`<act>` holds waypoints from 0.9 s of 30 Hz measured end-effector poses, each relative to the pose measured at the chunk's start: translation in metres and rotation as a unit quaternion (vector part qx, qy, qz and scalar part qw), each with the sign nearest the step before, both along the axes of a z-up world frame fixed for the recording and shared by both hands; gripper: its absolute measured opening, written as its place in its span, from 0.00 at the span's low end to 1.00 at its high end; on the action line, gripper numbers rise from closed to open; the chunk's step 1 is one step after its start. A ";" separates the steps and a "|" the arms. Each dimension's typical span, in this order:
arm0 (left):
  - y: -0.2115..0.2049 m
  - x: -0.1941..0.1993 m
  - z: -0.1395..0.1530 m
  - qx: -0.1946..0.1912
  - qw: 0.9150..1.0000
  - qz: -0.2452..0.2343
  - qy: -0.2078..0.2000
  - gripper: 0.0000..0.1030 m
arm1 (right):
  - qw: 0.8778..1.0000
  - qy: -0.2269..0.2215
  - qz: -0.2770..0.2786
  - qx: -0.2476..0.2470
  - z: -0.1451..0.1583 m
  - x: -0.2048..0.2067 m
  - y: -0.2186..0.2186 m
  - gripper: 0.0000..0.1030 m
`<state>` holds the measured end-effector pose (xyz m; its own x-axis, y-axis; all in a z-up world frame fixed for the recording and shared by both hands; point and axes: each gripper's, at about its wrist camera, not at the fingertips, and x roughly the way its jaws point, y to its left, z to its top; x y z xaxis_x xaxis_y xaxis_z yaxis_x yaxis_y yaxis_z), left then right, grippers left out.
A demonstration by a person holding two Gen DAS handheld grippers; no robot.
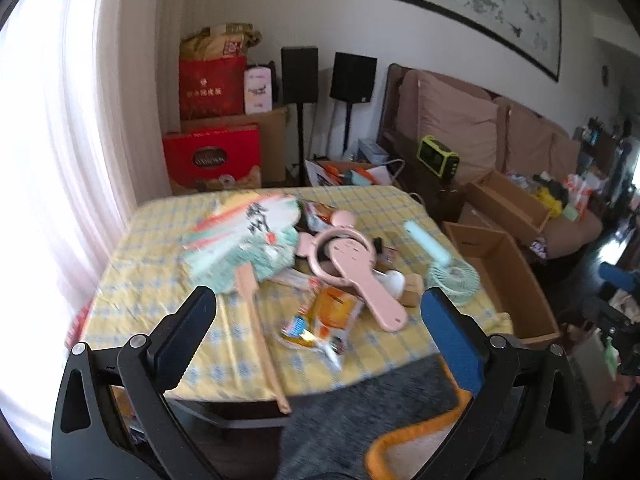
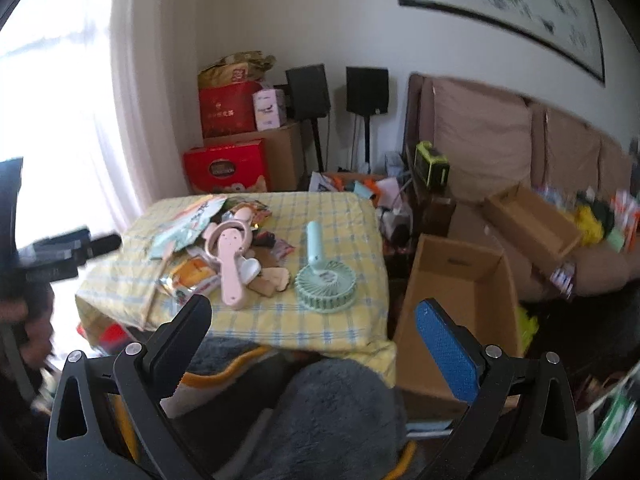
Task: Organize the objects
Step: 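Move both tools toward the table with the mint-green handheld fan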
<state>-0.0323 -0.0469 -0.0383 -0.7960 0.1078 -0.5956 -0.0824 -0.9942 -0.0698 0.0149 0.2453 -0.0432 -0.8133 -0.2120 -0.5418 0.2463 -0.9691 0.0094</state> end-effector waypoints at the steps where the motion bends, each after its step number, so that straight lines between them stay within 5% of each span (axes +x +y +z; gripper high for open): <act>1: -0.002 -0.002 0.002 -0.005 1.000 0.003 0.003 0.99 | 1.000 0.003 -0.001 0.014 -0.001 -0.001 -0.001 1.00; 16: -0.049 -0.026 0.015 -0.017 0.996 0.084 0.008 0.99 | 0.998 -0.040 0.051 -0.015 -0.032 -0.010 -0.008 1.00; 27: -0.039 -0.037 0.038 0.005 0.997 0.070 0.012 0.99 | 0.999 -0.029 0.033 -0.004 -0.063 -0.020 0.011 1.00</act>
